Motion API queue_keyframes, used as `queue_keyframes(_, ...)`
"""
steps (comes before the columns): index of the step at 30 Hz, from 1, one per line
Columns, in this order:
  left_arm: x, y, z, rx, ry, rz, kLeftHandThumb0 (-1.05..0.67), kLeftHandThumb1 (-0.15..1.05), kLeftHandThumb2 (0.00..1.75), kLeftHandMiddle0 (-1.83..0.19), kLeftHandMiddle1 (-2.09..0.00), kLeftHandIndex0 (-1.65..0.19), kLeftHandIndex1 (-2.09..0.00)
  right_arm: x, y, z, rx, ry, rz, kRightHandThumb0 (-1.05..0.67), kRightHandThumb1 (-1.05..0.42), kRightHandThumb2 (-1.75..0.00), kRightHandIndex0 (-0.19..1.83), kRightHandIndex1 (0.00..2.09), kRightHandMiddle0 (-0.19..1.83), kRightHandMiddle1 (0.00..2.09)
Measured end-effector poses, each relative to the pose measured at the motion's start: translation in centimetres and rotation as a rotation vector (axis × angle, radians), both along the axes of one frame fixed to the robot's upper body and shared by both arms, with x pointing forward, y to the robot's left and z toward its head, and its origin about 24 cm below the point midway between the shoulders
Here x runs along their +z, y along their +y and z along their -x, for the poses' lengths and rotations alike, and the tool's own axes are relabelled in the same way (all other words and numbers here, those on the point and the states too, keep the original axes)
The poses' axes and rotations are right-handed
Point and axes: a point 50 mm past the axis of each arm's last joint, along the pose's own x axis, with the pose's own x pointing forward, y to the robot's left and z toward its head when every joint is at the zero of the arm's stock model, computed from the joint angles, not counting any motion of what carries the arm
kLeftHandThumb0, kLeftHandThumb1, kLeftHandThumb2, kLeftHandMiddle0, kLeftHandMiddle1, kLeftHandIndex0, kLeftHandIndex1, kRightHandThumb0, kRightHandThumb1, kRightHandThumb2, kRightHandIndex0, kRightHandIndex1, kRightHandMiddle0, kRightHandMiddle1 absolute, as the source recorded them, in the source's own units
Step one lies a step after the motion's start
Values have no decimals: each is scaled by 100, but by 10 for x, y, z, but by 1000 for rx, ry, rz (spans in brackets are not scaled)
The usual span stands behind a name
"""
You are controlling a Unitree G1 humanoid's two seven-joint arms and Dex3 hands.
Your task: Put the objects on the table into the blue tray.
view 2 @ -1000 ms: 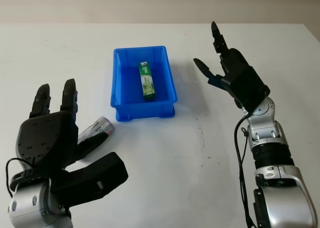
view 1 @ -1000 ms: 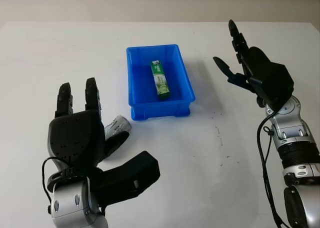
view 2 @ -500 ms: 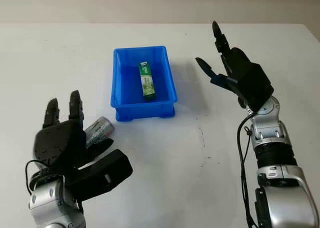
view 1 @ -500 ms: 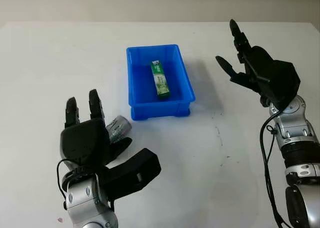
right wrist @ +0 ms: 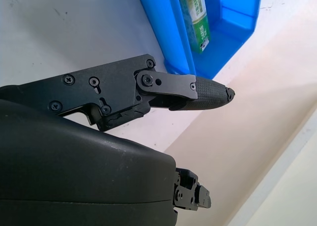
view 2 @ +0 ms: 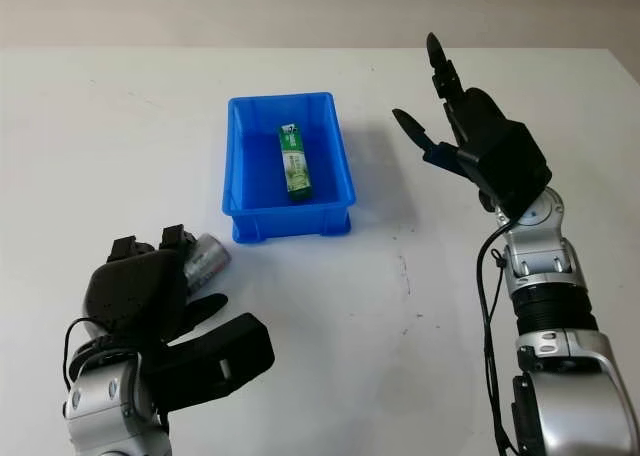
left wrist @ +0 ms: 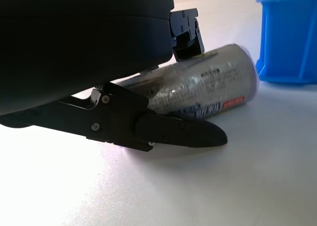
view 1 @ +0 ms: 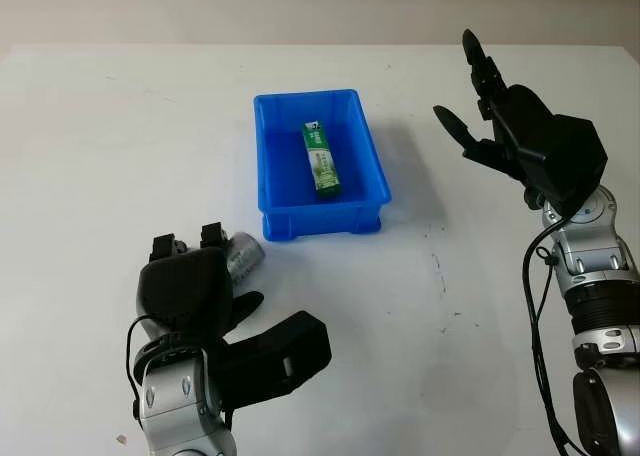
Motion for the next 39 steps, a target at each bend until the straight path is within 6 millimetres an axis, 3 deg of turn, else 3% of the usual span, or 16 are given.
queue_keyframes(2,-1,-1,0,-15,-21,0,-40,105,21,-72,-209,8,-205,1,-1,0,-7,0,-3,-62,-105,-47,-19,0,-19,0)
queue_keyframes(6,1,-1,-1,-37,-47,-10,-39,105,26,-95,-209,-16,-209,5,-3,1,-18,-2,-6,-60,-105,-47,-19,0,-19,0)
queue_keyframes(9,4,-2,-2,-67,-81,-16,-39,105,29,-99,-209,-13,-209,5,-4,1,-19,4,-6,-60,-105,-47,-19,0,-19,0)
queue_keyframes(13,15,-2,0,-122,-126,-66,-44,105,39,-100,-209,8,-209,5,-4,1,-21,11,-6,-60,-105,-47,-19,0,-19,0)
queue_keyframes(16,34,1,1,-163,-202,-139,-44,105,40,-102,-209,18,-209,5,-4,1,-19,13,-7,-60,-105,-46,-19,0,-19,0)
queue_keyframes(18,48,4,3,-188,-263,-175,-42,105,39,-80,-209,19,-209,5,-4,1,-19,13,-7,-61,-105,-47,-19,0,-19,0)
queue_keyframes(19,56,6,4,-198,-289,-190,-41,105,39,-59,-209,19,-209,5,-4,1,-19,13,-7,-61,-105,-47,-19,0,-19,0)
queue_keyframes(23,81,16,4,-248,-376,-226,-42,105,36,-37,-209,19,-209,5,-5,1,-19,12,-7,-63,-105,-46,-19,0,-19,0)
queue_keyframes(26,100,22,6,-262,-429,-248,-44,105,34,-40,-209,18,-209,5,-5,1,-21,11,-8,-65,-105,-46,-19,0,-19,0)
queue_keyframes(31,135,23,15,-313,-545,-293,-43,105,24,-49,-209,-8,-209,6,-5,1,-18,5,-7,-62,-105,-46,-19,0,-19,0)
queue_keyframes(32,141,23,17,-337,-583,-306,-42,105,17,-56,-209,-18,-172,6,-5,1,-19,5,-8,-62,-105,-46,-19,0,-19,0)
queue_keyframes(33,147,24,18,-366,-620,-316,-41,105,17,-58,-209,-21,-166,6,-5,1,-24,2,-8,-61,-105,-46,-19,0,-19,0)
queue_keyframes(34,153,25,18,-388,-650,-324,-42,105,17,-58,-209,-16,-178,6,-5,1,-26,2,-7,-61,-105,-46,-19,0,-19,0)
queue_keyframes(36,163,26,14,-426,-704,-344,-44,105,15,-63,-209,-27,-168,5,-5,1,-32,0,-1,-61,-105,-46,-19,0,-19,0)
queue_keyframes(38,175,28,0,-429,-727,-399,-48,105,20,-64,-209,-25,-187,5,-5,0,-35,1,3,-62,-105,-46,-19,0,-19,0)
queue_keyframes(39,181,29,-9,-419,-721,-424,-50,105,24,-63,-209,-25,-181,4,-5,0,-35,0,3,-62,-105,-47,-19,0,-19,0)
